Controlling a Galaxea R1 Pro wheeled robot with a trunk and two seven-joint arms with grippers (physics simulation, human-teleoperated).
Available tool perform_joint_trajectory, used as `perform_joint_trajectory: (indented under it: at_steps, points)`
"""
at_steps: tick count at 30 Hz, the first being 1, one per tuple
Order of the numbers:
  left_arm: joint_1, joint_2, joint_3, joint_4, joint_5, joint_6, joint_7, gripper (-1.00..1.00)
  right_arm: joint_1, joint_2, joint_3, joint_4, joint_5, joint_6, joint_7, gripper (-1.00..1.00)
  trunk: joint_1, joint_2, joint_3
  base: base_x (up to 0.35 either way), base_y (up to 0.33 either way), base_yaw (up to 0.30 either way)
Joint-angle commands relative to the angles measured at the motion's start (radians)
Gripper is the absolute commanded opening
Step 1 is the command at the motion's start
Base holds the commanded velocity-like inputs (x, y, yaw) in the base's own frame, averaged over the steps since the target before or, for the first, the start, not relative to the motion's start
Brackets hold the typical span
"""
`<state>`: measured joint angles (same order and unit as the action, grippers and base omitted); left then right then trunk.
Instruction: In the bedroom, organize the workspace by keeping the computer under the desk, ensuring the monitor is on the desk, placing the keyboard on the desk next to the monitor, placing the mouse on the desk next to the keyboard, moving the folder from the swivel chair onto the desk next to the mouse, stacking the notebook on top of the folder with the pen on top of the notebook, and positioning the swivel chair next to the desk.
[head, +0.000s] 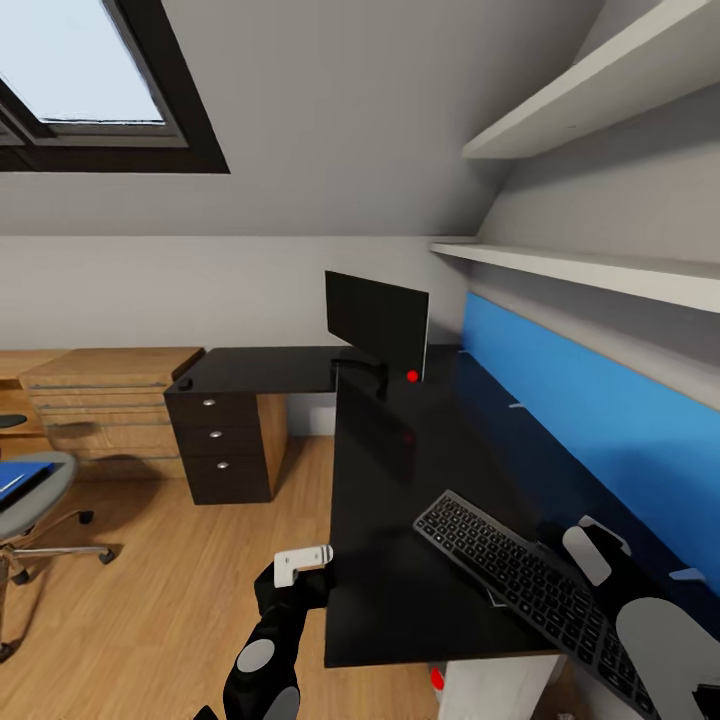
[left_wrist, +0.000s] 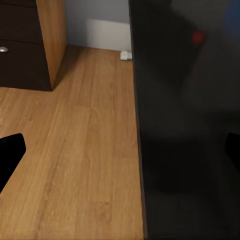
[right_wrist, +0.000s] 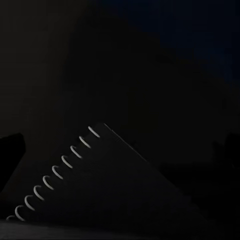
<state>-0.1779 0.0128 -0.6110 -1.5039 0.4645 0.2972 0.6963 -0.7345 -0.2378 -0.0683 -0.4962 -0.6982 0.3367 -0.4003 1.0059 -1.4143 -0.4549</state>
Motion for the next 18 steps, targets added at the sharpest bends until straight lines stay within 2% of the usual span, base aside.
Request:
perform_joint_trajectory:
  at_steps: [1,18]
  points:
    - [-0.001,0.001,-0.003,-0.001,0.005,0.003,0.008,1.0,0.0,0.0,-0.001,-0.002,-0.007,0.004,-0.006,1.0,0.0,-0.001,-0.001,-0.026,0.032,0.0]
    - [-0.002,0.001,-0.003,-0.001,0.006,0.003,0.008,1.0,0.0,0.0,-0.001,-0.004,-0.007,0.002,-0.005,1.0,0.0,-0.001,-0.001,-0.076,0.069,0.0]
